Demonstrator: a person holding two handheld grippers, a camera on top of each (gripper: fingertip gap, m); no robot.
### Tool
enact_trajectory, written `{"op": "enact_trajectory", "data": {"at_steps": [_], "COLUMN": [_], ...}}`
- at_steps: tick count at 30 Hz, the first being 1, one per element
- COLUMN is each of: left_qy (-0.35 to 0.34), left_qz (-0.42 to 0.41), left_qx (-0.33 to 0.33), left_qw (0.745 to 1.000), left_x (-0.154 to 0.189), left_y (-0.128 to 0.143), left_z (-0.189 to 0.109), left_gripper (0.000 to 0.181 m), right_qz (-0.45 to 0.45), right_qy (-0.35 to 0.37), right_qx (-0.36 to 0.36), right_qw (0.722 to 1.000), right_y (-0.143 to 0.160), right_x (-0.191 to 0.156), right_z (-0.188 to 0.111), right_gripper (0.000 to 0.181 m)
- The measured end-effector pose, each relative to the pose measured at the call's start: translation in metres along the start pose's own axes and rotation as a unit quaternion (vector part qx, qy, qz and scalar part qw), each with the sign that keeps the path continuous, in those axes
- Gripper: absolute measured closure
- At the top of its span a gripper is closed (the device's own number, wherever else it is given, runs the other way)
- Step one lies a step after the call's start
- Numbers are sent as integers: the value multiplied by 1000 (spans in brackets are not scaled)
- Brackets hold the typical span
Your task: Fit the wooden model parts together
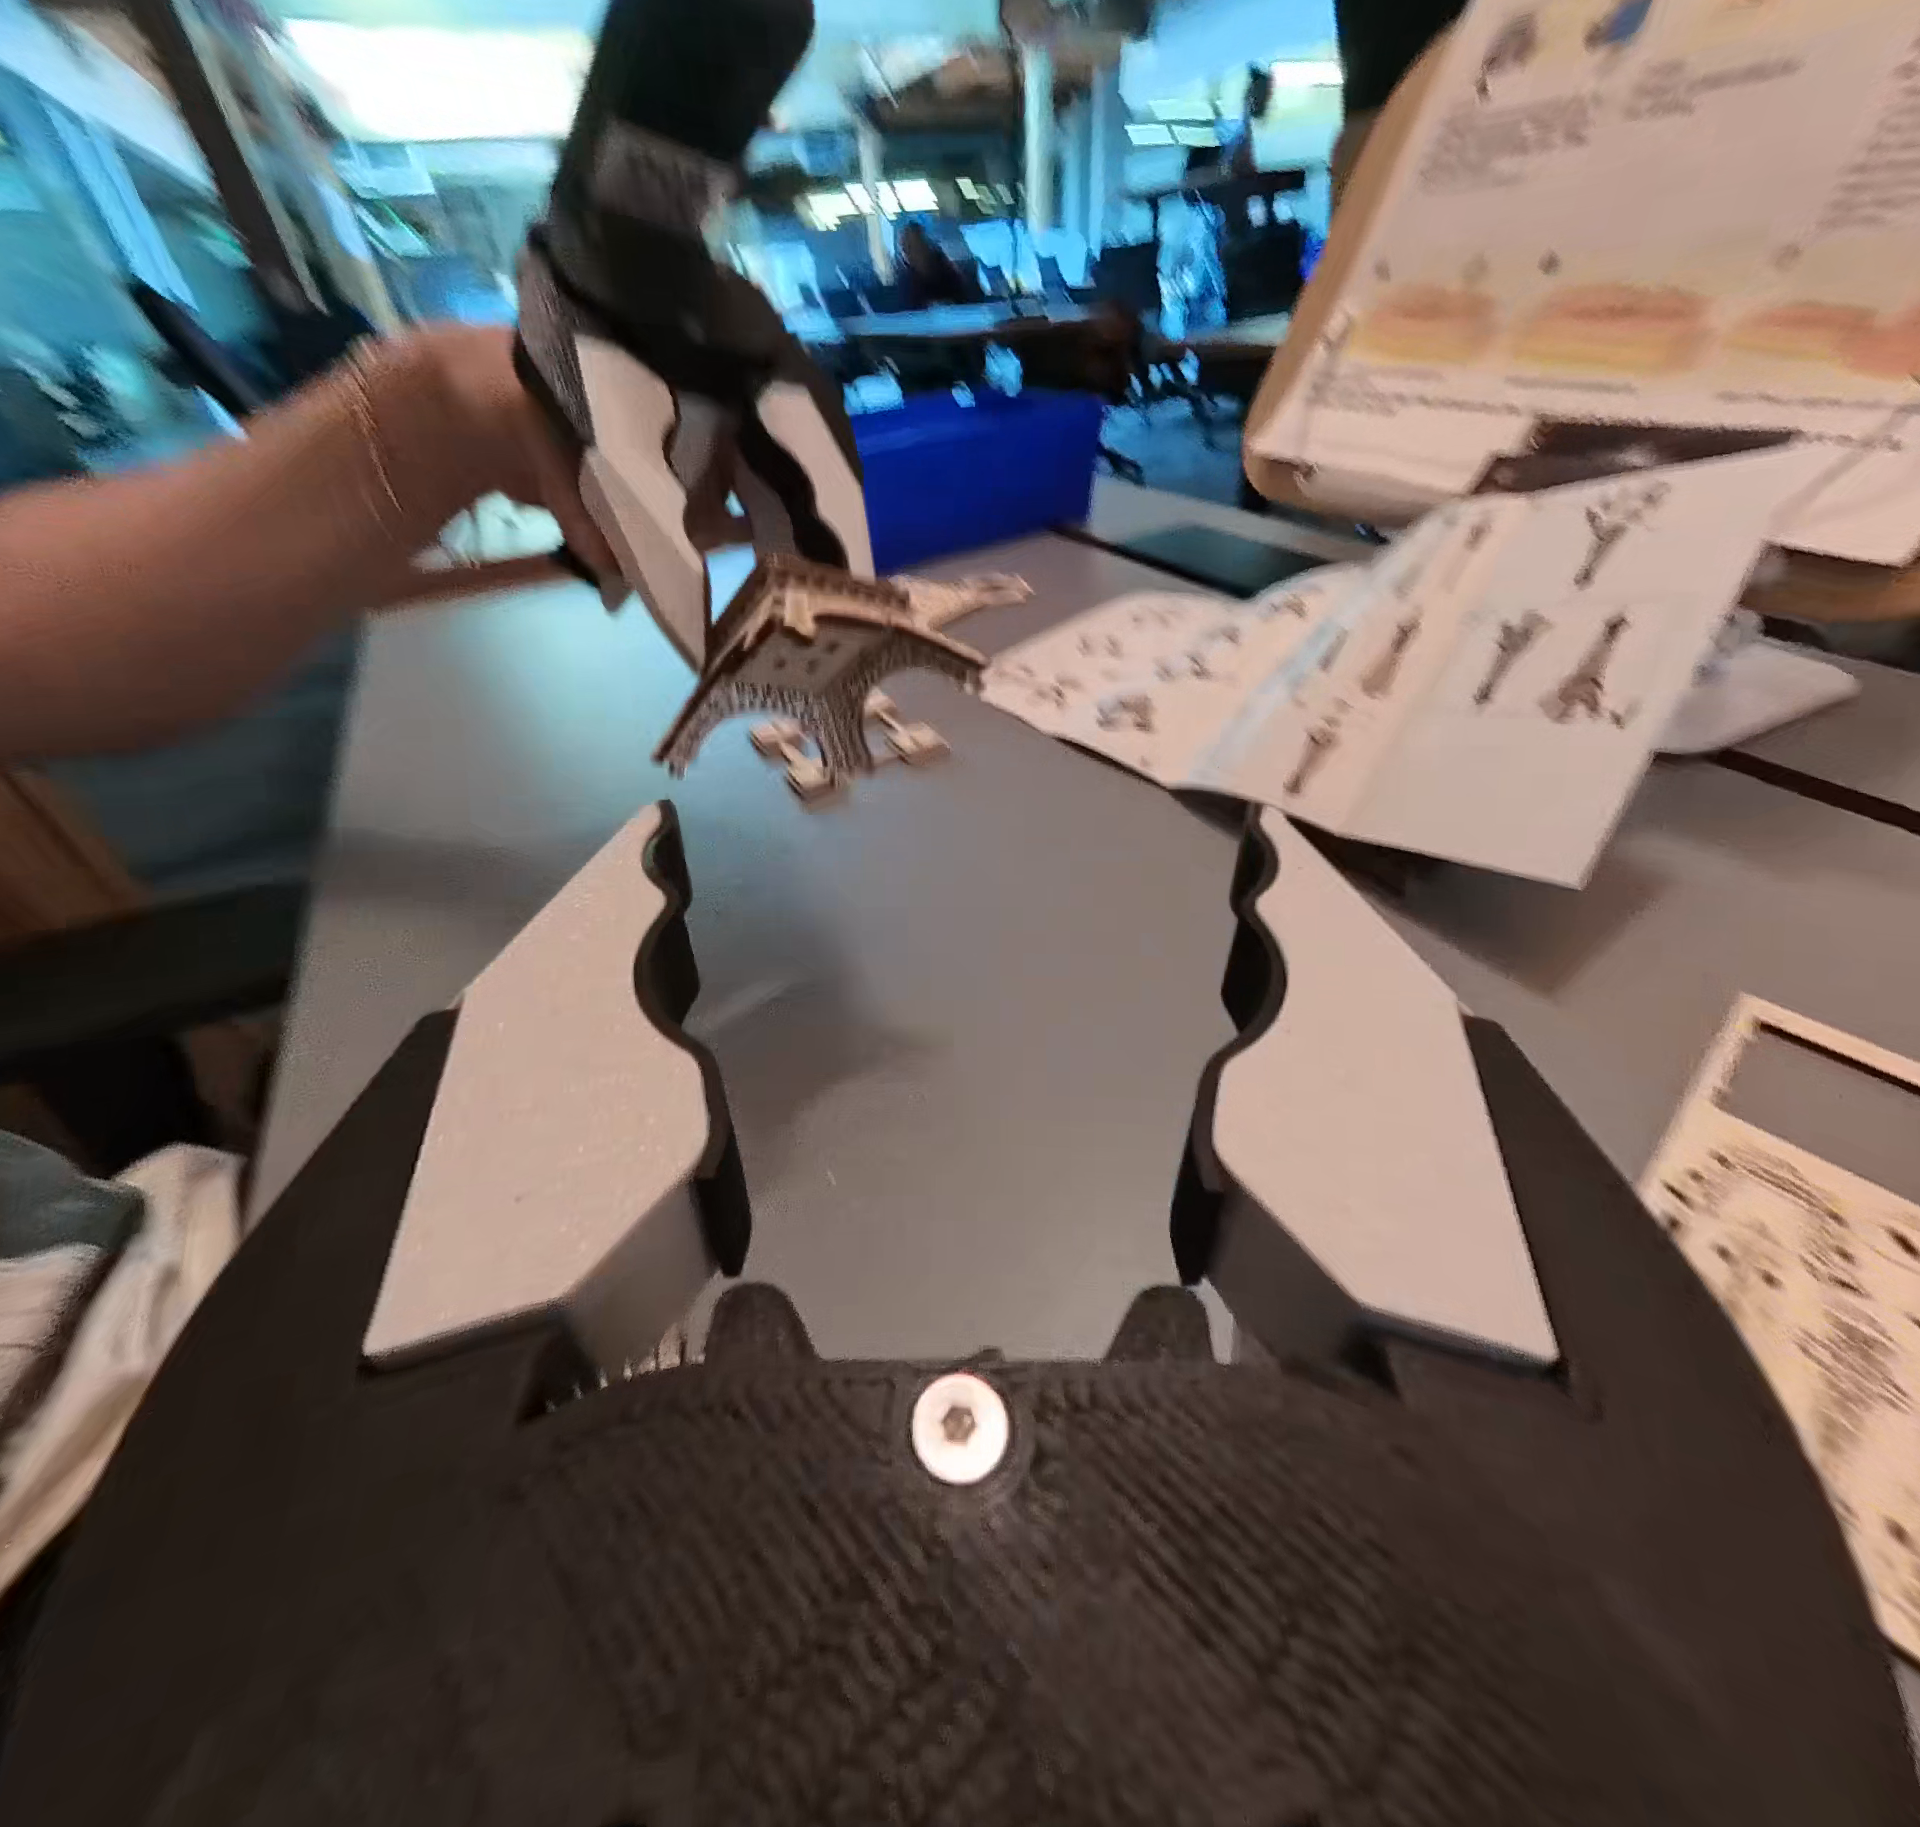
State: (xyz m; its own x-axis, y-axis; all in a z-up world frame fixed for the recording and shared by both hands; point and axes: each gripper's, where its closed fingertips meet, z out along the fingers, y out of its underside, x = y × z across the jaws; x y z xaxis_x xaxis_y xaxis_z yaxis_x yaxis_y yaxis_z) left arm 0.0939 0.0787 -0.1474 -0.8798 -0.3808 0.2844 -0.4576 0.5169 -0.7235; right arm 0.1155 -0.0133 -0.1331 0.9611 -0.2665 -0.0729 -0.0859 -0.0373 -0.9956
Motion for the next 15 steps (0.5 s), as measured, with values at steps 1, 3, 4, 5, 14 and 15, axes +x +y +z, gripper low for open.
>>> {"op": "enact_trajectory", "data": {"at_steps": [1, 3, 4, 5, 14, 15], "left_qy": [-20, -68, -89, -105, -140, -135], "left_qz": [14, 51, 75, 100, 187, 187], "left_qx": [-28, -95, -135, -176, -387, -385], "left_qw": [999, 992, 984, 974, 892, 893], "left_x": [-10, -27, -33, -38, -64, -64], "left_y": [2, 8, 12, 17, 38, 38], "left_z": [0, 1, 4, 7, 50, 54], "left_gripper": [133, 133, 133, 133, 133, 133], "right_qz": [-12, -42, -53, -61, -62, -61], "right_qy": [15, 37, 45, 48, 62, 64], "right_qx": [-23, -65, -83, -99, -117, -121], "right_qw": [1000, 996, 994, 992, 989, 989], "right_y": [8, 25, 33, 41, 57, 58], "right_x": [3, 8, 10, 10, 18, 20], "right_z": [0, 1, 1, 0, -1, -1], "right_gripper": [78, 77, 76, 75, 75, 74]}}
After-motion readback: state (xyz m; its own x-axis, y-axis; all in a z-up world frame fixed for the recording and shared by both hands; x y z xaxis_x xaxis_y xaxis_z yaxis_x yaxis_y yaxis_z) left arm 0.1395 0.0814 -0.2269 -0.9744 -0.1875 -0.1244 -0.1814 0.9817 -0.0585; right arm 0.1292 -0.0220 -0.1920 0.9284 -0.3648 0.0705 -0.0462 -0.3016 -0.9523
